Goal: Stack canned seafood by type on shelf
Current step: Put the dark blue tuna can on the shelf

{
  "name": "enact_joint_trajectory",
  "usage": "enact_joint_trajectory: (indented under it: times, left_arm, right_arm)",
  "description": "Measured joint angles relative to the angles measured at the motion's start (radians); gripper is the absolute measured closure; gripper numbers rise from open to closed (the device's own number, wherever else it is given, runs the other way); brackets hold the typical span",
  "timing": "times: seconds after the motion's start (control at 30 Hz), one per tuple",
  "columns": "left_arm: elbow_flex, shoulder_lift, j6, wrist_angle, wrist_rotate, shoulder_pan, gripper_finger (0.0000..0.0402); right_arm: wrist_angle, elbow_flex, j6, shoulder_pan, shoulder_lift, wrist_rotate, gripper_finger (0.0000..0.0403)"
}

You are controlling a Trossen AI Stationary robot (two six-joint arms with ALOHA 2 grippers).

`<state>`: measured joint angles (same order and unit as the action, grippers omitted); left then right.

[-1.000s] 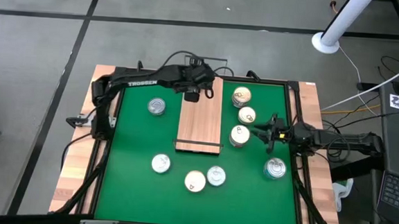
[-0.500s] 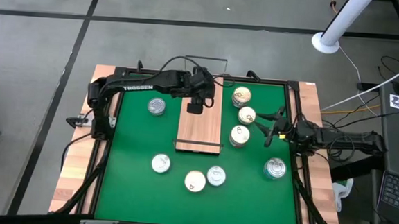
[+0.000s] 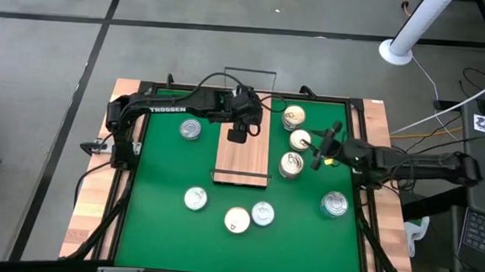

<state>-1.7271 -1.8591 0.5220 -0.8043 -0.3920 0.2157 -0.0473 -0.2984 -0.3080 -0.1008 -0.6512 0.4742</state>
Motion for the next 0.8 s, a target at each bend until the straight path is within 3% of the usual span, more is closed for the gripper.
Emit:
enact_joint_trajectory:
  times: [0.33, 0.8]
  left_arm:
    - [0.0, 0.0, -0.012, 0.0, 0.0, 0.0, 0.0178]
    - [0.0, 0.0, -0.05, 0.0, 0.0, 0.0, 0.0178]
  right_arm:
    - [0.08, -0.153, -0.12, -0.225, -0.297, -0.242, 0.0233]
    - [0.126, -0.265, -0.297, -0.353, -0.542, -0.292, 0.0233]
